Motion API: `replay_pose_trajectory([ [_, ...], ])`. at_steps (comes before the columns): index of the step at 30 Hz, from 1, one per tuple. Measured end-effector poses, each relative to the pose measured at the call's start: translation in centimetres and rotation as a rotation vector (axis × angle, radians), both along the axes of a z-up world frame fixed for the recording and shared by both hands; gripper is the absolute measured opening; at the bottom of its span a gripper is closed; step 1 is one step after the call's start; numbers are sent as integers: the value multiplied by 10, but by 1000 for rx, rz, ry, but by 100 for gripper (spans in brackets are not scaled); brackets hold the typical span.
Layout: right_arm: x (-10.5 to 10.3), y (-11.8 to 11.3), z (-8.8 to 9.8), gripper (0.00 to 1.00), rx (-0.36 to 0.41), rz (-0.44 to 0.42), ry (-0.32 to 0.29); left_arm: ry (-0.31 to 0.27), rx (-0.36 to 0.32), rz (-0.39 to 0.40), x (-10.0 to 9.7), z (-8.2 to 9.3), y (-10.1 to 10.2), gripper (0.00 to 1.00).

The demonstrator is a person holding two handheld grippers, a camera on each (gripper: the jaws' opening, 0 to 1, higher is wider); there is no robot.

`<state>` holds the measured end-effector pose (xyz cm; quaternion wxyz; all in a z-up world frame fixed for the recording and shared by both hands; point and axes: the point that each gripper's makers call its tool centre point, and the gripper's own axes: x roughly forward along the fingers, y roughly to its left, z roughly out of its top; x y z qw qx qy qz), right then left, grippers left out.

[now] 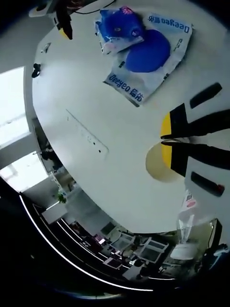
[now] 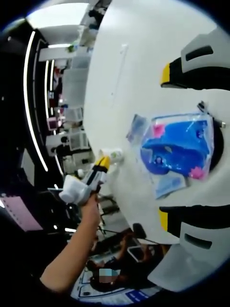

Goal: Arrange the tabletop items into an orderly group along one side of the table until the central work area is clear of visible clutter.

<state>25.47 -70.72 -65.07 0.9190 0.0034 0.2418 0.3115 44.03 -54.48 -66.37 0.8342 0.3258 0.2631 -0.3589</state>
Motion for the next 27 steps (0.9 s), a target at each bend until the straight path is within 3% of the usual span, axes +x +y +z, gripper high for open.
replay_pose_trajectory([
  [8,-1,-5,1,100,-4,-7,0,5,9,-3,-2,-4,-1,4],
  [18,1,-5,7,100,2,-8,-13,-19,-4,24,-5,5,3,22],
  [27,-1,2,12,100,9,5,-23,-42,-24,34,-13,16,9,23],
])
